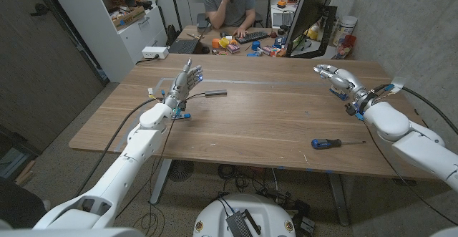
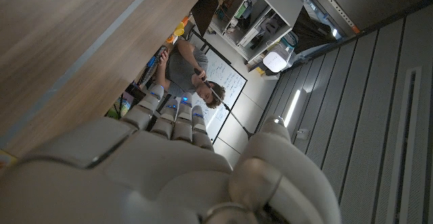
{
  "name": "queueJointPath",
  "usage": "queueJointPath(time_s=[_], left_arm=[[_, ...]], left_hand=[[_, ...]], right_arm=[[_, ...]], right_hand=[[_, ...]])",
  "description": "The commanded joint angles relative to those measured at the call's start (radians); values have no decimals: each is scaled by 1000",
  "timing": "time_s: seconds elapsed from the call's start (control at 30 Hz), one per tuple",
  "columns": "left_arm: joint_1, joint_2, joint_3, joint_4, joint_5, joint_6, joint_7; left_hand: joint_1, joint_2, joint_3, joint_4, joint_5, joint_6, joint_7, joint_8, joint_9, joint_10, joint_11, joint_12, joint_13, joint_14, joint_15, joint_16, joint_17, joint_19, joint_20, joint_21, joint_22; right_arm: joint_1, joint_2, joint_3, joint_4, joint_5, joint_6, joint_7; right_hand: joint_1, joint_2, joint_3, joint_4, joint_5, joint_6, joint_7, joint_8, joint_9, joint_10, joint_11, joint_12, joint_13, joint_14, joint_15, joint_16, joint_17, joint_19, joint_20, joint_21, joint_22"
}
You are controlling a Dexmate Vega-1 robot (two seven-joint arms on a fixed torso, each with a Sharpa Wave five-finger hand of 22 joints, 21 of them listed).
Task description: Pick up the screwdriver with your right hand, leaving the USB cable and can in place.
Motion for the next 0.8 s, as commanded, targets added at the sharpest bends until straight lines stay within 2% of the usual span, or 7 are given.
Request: queueJointPath(time_s=[0.03,0.23,0.27,0.47,0.53,0.63,0.8], left_arm=[[-58,-23,30,43,15,10,-50],[-88,-31,47,68,21,8,-71],[-97,-33,51,75,23,7,-74],[-119,-36,62,100,25,8,-89],[-127,-41,65,116,18,9,-99],[-137,-43,74,131,21,5,-107],[-150,-40,86,144,25,10,-115]], left_hand=[[9,2,0,-10,5,11,3,7,5,7,1,7,2,6,-43,5,2,6,-22,7,1],[9,2,-1,-10,5,11,5,7,5,8,3,7,3,6,-43,5,2,7,-22,7,1],[9,2,-1,-10,5,12,6,7,5,8,1,7,3,6,-43,5,2,6,-22,7,1],[8,2,-1,-10,5,14,8,8,5,9,1,7,3,6,-42,5,2,6,-23,7,1],[8,2,-1,-10,5,14,8,8,5,9,3,6,3,6,-42,4,2,6,-23,7,1],[8,2,-1,-10,5,19,11,10,5,10,3,6,3,7,-42,5,2,6,-23,7,1],[8,3,-1,-10,5,20,12,10,5,11,2,6,3,7,-42,5,2,7,-24,7,1]], right_arm=[[-341,-169,246,-262,-259,-257,-118],[-446,-135,340,-343,-393,-356,-65],[-481,-128,361,-370,-422,-384,-45],[-565,-64,404,-464,-548,-464,26],[-581,-52,407,-487,-591,-484,49],[-589,-46,394,-498,-654,-507,78],[-598,-36,377,-510,-752,-518,97]], right_hand=[[30,-2,2,-19,14,1,4,1,4,3,-10,6,2,7,2,3,1,8,-2,1,3],[44,-7,2,-25,23,-14,7,-6,3,-4,-13,3,2,1,1,-2,1,9,-2,-1,4],[46,-8,2,-26,24,-16,7,-7,3,-4,-13,3,2,0,1,-2,1,10,-3,-1,4],[55,-16,0,-29,32,-29,13,-13,3,-10,-11,1,2,-7,6,-6,1,6,-2,-5,4],[60,-22,-3,-29,37,-42,15,-19,2,-16,-11,-2,2,-17,5,-10,1,2,0,-9,4],[65,-30,-7,-29,46,-60,10,-26,2,-29,-27,-6,2,-26,-3,-12,2,1,0,-12,4],[68,-33,-9,-28,51,-64,4,-27,2,-31,-33,-7,1,-26,-13,-11,2,1,-1,-13,5]])
